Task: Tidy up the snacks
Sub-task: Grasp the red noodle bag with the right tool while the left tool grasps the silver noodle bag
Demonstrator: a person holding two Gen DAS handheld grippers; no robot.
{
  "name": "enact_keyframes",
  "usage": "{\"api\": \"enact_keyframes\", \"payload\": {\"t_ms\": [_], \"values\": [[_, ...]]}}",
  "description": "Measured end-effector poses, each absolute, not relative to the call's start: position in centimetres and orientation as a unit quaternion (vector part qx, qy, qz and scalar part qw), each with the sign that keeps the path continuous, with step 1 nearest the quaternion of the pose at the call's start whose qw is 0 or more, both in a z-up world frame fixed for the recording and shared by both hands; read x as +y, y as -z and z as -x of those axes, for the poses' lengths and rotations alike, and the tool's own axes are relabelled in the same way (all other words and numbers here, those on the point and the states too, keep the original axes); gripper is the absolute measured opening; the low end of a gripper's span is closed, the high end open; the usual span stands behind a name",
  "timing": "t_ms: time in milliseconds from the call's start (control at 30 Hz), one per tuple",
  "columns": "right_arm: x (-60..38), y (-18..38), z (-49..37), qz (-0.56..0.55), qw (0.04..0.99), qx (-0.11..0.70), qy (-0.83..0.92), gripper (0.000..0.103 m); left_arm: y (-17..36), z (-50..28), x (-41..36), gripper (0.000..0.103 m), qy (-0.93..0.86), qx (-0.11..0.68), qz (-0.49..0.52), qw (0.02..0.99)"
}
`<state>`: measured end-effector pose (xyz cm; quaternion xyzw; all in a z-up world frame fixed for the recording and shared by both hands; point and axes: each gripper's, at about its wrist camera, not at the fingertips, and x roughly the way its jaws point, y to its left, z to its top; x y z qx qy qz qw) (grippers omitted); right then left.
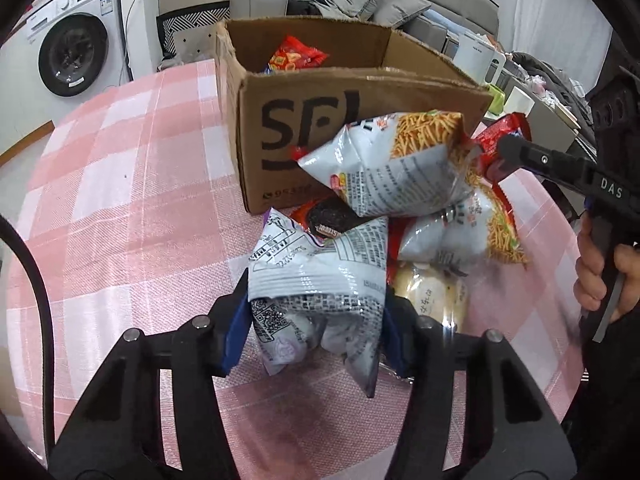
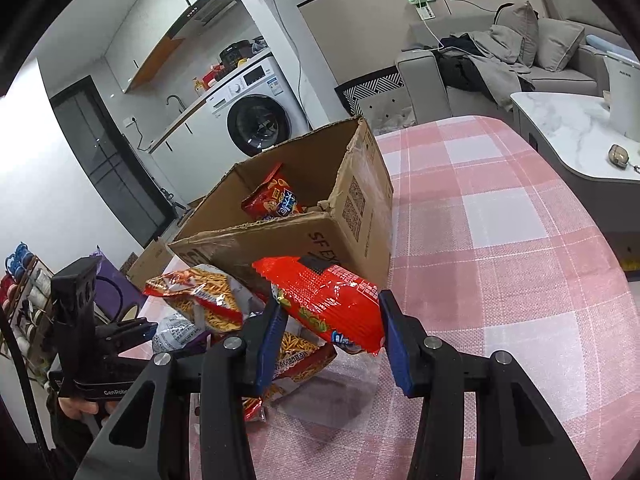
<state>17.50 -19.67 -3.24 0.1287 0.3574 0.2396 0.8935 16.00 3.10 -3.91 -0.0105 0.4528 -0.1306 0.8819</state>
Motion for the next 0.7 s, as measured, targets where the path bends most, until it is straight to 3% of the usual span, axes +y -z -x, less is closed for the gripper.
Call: {"api": "enact_keyframes", "payload": {"t_ms": [700], "values": [[-19.1,-0.1,-15.1,-0.111,0.908,0.303,-0.267,0.046,-3.2,-12.6,6.2,0.052,0.101,0.359,0.062,0.926]]}}
